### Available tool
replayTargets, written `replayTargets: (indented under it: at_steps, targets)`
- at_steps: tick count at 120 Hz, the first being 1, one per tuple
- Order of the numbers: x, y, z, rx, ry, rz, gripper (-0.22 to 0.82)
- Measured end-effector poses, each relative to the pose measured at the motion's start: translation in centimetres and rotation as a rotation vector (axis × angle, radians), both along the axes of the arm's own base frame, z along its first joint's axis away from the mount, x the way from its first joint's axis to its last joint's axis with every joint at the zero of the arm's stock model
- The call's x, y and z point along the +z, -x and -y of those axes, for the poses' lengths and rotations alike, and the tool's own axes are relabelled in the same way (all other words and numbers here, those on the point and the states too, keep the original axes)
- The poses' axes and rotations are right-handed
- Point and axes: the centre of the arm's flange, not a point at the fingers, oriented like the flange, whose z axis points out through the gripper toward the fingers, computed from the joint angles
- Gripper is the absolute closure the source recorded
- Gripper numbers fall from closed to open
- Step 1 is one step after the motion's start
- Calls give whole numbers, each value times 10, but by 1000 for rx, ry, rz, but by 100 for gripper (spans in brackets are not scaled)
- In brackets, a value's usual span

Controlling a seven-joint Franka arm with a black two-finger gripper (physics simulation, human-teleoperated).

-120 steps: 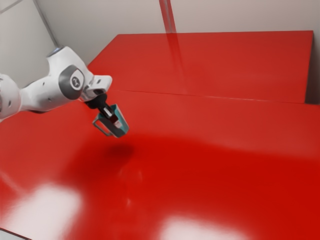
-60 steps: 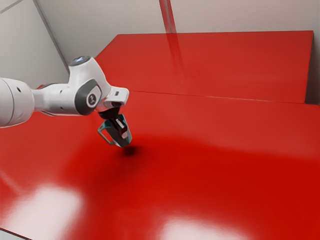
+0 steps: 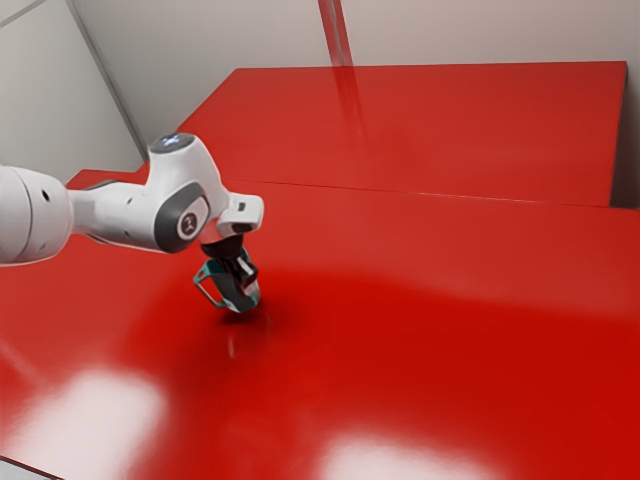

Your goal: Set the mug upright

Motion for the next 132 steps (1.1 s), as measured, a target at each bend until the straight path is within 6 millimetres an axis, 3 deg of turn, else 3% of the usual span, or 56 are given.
replayTargets:
  at_steps: [60, 89, 132]
  targets:
    - [-7, -2, -11, 92, -6, 34, 75]
    - [-6, -3, -1, 93, -1, 45, 67]
    - [-5, -4, -6, 120, 3, 51, 46]
